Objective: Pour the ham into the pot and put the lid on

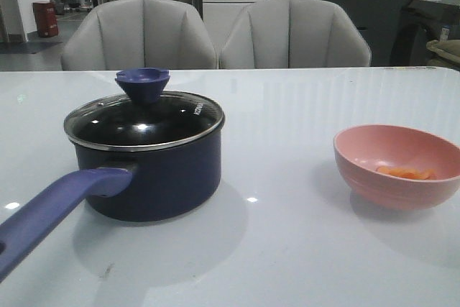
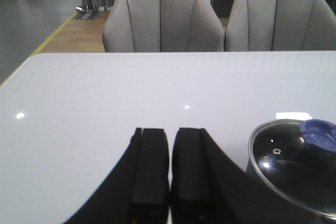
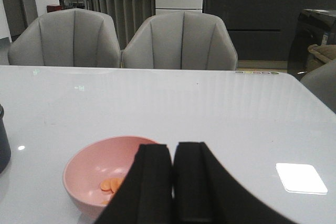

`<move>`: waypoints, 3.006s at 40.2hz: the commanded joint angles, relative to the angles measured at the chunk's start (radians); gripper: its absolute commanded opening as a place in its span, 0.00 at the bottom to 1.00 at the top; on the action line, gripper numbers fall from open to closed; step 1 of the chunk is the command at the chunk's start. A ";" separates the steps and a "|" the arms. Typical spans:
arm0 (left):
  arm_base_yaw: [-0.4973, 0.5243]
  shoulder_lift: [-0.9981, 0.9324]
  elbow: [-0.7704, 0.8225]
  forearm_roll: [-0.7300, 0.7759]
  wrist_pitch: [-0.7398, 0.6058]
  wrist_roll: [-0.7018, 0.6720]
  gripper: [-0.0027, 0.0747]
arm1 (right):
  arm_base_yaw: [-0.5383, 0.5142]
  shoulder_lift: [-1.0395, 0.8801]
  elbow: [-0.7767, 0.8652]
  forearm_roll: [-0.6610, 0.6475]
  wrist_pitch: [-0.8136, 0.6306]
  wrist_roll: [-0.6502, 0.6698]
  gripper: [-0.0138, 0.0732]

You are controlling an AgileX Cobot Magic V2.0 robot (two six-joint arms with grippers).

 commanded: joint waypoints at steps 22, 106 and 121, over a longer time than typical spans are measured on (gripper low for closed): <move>0.002 0.043 -0.039 -0.010 -0.089 0.001 0.76 | -0.005 -0.020 0.010 0.000 -0.082 -0.003 0.33; -0.420 1.341 -1.207 -0.107 0.773 -0.318 0.85 | -0.005 -0.021 0.010 -0.005 -0.082 -0.003 0.33; -0.420 1.400 -1.207 -0.105 0.789 -0.359 0.85 | -0.005 -0.021 0.010 -0.005 -0.082 -0.003 0.33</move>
